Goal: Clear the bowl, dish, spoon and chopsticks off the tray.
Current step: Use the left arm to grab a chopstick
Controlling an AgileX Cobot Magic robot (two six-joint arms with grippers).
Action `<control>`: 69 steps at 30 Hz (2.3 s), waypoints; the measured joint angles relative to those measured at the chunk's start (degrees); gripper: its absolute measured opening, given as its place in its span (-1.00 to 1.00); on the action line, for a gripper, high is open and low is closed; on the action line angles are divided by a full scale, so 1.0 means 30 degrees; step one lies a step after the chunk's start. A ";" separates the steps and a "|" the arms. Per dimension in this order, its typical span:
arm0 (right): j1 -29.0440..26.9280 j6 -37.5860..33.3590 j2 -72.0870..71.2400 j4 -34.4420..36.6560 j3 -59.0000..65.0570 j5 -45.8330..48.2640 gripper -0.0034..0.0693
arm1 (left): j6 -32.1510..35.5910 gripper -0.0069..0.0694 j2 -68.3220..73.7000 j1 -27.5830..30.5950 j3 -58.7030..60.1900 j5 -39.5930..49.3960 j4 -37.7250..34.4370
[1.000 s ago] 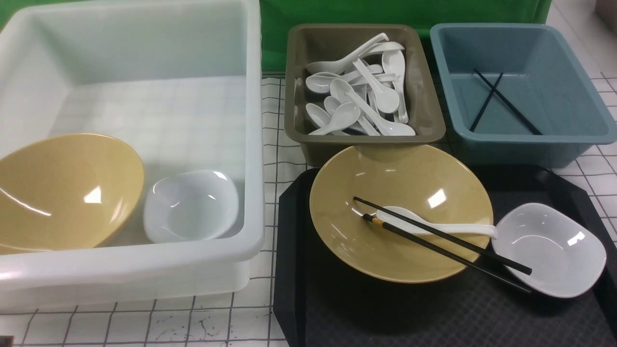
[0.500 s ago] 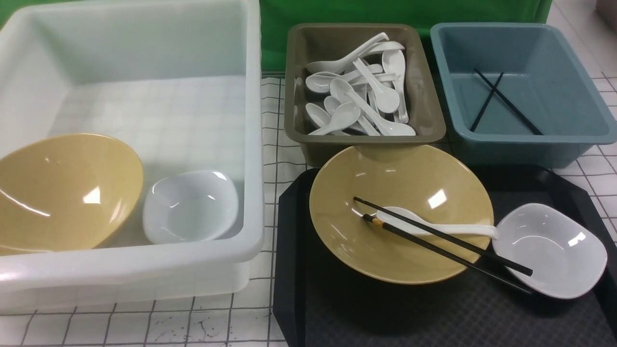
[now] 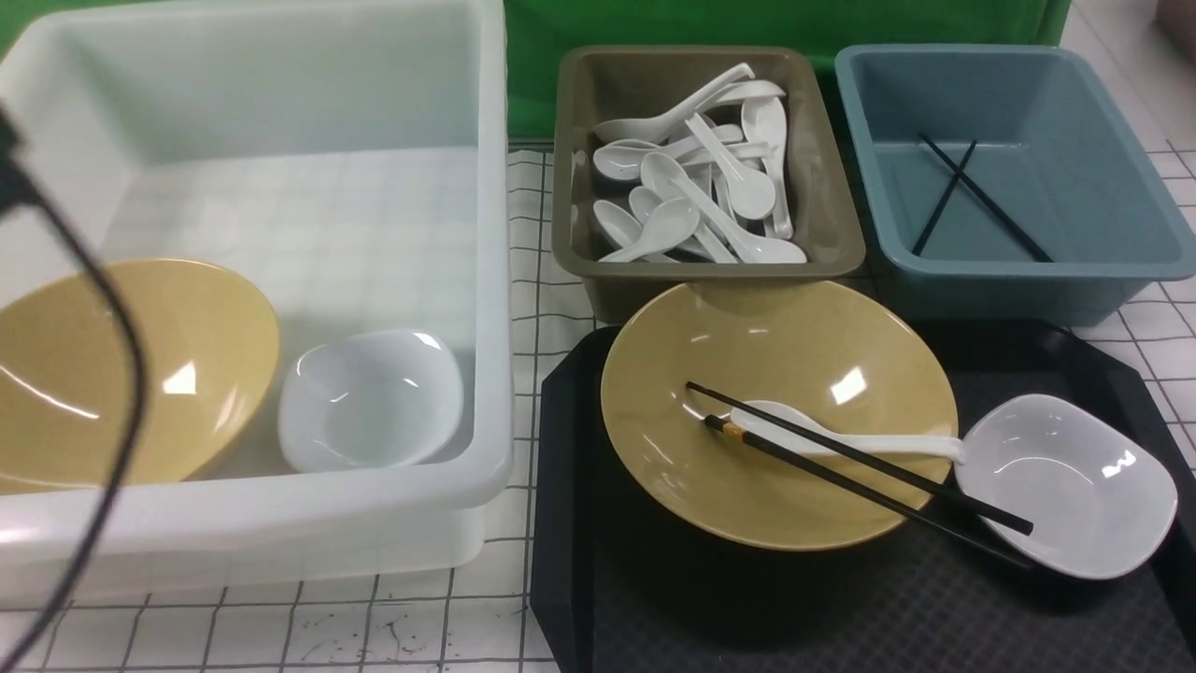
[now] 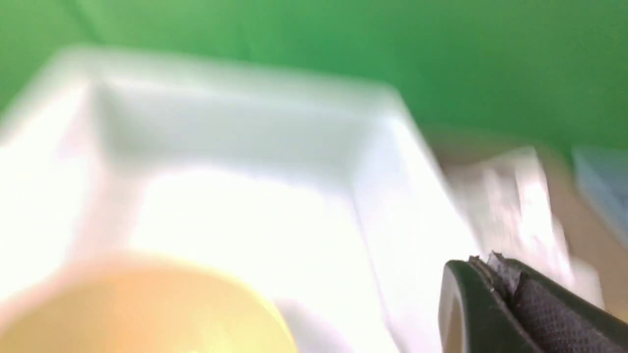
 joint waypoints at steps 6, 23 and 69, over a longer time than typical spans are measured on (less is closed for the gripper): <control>0.0823 -0.5656 0.1743 0.4168 0.0000 0.3209 -0.77 | 0.7253 -0.83 0.5615 -0.4630 -0.2949 0.4505 -0.4772; 0.1099 -0.6256 0.1903 0.5373 -0.0120 0.1990 -0.77 | 2.1067 -0.21 1.7663 -1.0138 -1.1319 0.5093 -0.7053; 0.2197 -0.6117 0.1903 0.7344 0.3484 -0.3504 -0.77 | 2.7628 -0.33 2.2984 -1.0138 -1.2220 0.1083 -0.5663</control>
